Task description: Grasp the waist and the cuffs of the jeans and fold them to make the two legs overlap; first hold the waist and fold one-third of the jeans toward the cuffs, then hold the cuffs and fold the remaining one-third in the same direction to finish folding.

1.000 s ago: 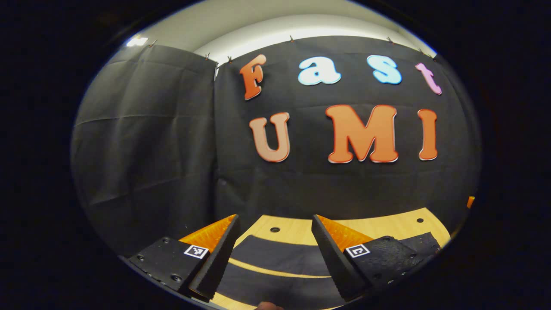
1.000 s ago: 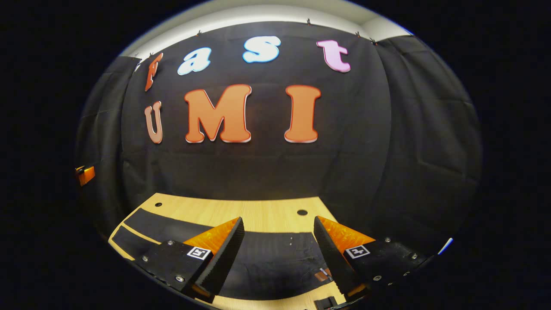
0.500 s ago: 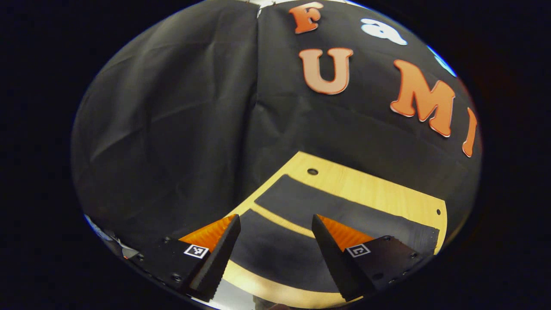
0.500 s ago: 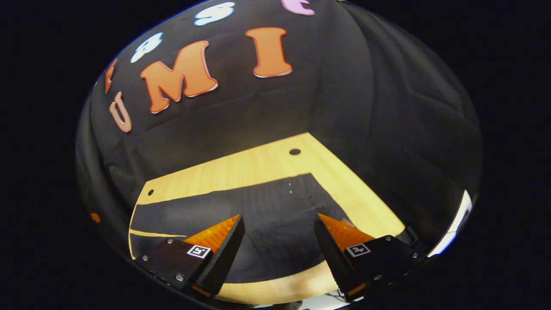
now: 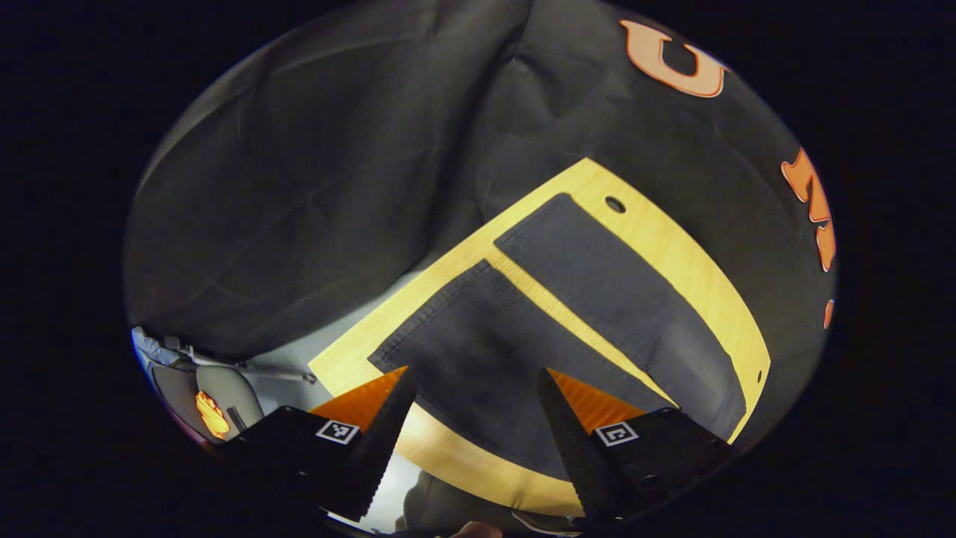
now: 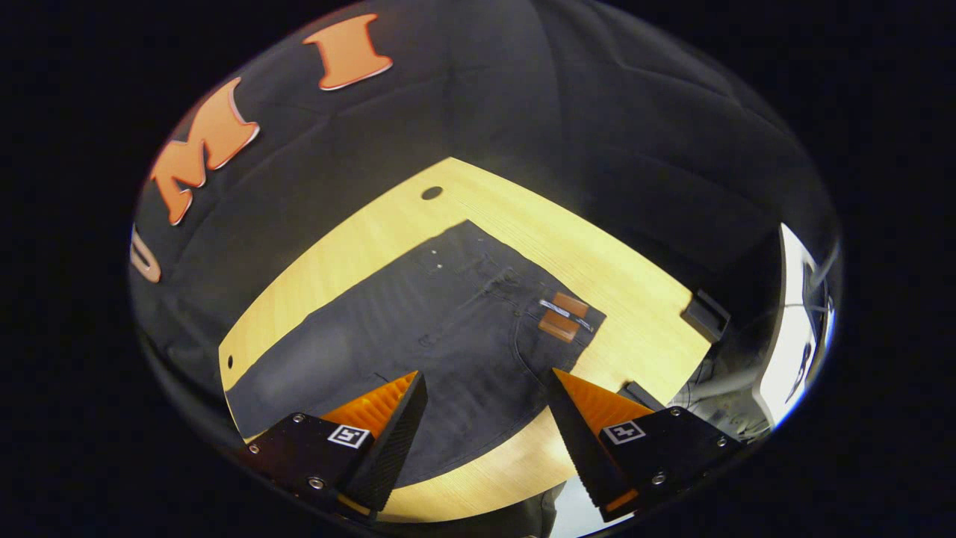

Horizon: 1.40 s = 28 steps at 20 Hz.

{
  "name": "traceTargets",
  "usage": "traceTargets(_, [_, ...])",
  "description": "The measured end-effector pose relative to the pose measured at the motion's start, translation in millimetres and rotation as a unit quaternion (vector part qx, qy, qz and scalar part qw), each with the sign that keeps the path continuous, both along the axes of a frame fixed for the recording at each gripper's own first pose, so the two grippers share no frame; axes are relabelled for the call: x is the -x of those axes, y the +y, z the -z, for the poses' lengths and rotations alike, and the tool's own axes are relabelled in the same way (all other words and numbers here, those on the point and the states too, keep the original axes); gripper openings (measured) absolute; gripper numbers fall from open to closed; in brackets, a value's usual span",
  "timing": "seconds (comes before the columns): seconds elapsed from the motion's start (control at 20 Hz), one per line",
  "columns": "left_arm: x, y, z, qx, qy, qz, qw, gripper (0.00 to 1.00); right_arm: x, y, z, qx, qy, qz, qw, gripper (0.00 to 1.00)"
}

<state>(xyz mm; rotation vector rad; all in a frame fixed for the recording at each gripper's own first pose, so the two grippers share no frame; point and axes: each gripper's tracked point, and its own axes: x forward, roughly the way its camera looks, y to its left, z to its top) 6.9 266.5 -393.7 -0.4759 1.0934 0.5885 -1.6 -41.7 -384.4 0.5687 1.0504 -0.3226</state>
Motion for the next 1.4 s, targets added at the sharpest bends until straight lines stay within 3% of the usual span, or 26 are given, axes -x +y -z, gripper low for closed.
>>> traceTargets(0.35, [-4.1,18.2,38.4,0.040,0.076,-0.035,0.996,0.99,4.5,-29.3,64.8,-0.044,0.084,0.063,0.994,0.98])
traceTargets(0.7, [20.3,4.9,63.8,0.097,0.130,-0.098,0.982,0.99,2.1,-40.6,118.6,-0.056,0.157,0.054,0.985,0.97])
traceTargets(0.95, [33.0,33.3,90.0,0.089,0.171,-0.135,0.972,0.99,5.1,-43.2,134.5,-0.051,0.190,0.057,0.979,0.94])
traceTargets(1.2, [32.2,33.2,112.2,0.094,0.168,-0.176,0.965,0.99,1.6,-44.0,137.6,-0.017,0.206,0.047,0.977,0.91])
traceTargets(1.25, [31.3,35.6,137.7,0.101,0.174,-0.180,0.963,0.97,-0.2,-42.9,137.4,-0.015,0.204,0.047,0.978,0.91])
traceTargets(1.4, [30.1,35.7,113.1,0.090,0.161,-0.170,0.968,0.97,-2.6,-41.4,140.2,-0.022,0.205,0.062,0.976,0.83])
